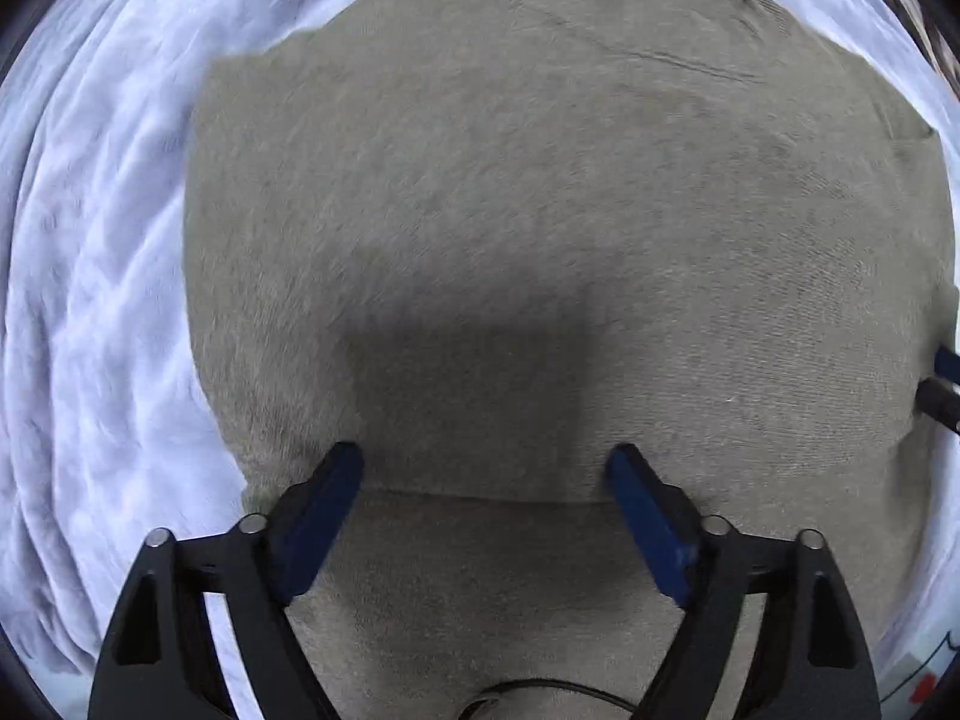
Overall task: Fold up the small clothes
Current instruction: 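Grasp the sweater hem with the left gripper while the right gripper holds the hem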
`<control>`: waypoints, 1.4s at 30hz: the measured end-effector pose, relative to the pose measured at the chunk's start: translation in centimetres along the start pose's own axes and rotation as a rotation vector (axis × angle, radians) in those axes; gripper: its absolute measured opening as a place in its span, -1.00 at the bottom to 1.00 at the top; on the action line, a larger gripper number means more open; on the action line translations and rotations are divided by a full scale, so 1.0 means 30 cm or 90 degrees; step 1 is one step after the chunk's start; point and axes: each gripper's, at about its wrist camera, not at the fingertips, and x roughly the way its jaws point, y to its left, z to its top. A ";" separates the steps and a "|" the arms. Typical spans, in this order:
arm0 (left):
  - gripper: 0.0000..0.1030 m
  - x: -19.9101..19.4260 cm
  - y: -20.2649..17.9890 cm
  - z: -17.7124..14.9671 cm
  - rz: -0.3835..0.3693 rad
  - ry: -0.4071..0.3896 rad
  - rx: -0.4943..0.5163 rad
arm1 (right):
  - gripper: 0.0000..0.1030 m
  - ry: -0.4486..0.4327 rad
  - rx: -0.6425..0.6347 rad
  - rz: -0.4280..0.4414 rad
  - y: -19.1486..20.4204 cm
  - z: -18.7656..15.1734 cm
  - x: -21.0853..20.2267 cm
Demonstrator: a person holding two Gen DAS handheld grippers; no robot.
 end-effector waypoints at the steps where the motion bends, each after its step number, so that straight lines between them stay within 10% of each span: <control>1: 0.69 -0.016 0.016 -0.005 -0.002 0.001 -0.006 | 0.10 -0.010 0.001 -0.002 0.006 -0.006 -0.019; 6: 0.69 -0.119 0.004 -0.139 -0.025 -0.029 0.041 | 0.27 -0.059 -0.048 0.007 0.115 -0.087 -0.118; 12: 0.69 -0.037 -0.053 -0.351 0.017 0.028 0.137 | 0.26 0.028 -0.066 -0.017 0.234 -0.247 0.028; 22: 0.70 -0.047 0.241 -0.799 0.020 0.056 0.171 | 0.43 0.051 -0.100 -0.085 0.250 -0.689 -0.020; 32: 0.70 -0.174 0.272 -0.664 -0.049 -0.027 0.101 | 0.43 -0.027 -0.077 -0.069 0.479 -0.618 -0.121; 37: 0.70 -0.090 0.367 -0.774 0.015 0.022 0.086 | 0.43 0.074 -0.119 -0.083 0.510 -0.714 0.044; 42: 1.00 -0.091 0.535 -0.991 0.051 0.037 0.076 | 0.46 0.020 -0.174 -0.076 0.474 -0.889 0.004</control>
